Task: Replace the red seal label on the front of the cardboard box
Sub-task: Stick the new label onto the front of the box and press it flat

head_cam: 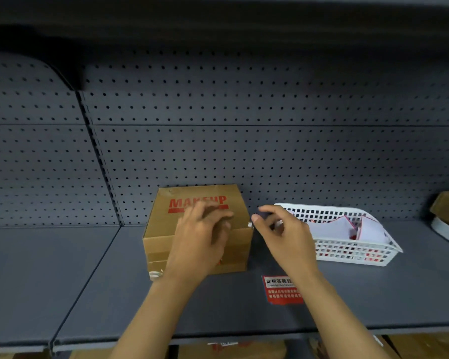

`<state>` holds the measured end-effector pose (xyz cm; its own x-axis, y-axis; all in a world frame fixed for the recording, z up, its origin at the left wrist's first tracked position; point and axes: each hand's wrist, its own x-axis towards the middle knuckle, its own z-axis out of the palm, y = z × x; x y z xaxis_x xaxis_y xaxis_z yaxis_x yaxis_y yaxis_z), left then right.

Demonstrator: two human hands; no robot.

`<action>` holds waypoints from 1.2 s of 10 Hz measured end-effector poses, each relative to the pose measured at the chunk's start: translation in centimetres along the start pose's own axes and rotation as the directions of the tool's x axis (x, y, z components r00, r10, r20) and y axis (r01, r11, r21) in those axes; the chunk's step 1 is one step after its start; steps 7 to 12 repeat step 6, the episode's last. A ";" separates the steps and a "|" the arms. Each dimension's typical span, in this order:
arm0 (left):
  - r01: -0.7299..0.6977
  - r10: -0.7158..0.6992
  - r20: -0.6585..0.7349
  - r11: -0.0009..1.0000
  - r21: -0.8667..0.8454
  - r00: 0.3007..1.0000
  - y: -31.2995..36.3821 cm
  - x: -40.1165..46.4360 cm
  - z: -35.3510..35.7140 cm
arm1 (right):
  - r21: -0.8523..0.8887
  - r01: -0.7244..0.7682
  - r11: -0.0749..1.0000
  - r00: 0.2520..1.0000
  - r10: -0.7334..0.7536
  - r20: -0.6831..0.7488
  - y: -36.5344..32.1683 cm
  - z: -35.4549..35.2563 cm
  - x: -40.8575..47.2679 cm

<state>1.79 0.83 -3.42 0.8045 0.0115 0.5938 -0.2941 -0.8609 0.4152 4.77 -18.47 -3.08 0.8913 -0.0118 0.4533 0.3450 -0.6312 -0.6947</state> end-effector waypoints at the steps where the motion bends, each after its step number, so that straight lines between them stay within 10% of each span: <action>1: 0.028 -0.030 0.035 0.998 0.053 0.999 0.2 -0.1 0.1 | 0.012 0.062 0.998 0.985 -0.063 0.158 0.2 0.0 0.9; 4: 0.131 -0.134 0.092 0.991 0.039 0.987 1.2 0.0 -0.3 | -0.105 0.196 0.975 0.971 -0.178 0.160 0.1 -1.0 1.4; 6: 0.274 -0.269 0.095 0.961 -0.046 0.959 2.1 0.3 -1.0 | -0.136 -0.109 0.985 0.994 0.112 0.017 4.1 -6.5 3.0; 12: 0.274 -0.269 0.095 0.961 -0.046 0.959 2.1 0.3 -1.0 | -0.136 -0.109 0.985 0.994 0.112 0.017 4.1 -6.5 3.0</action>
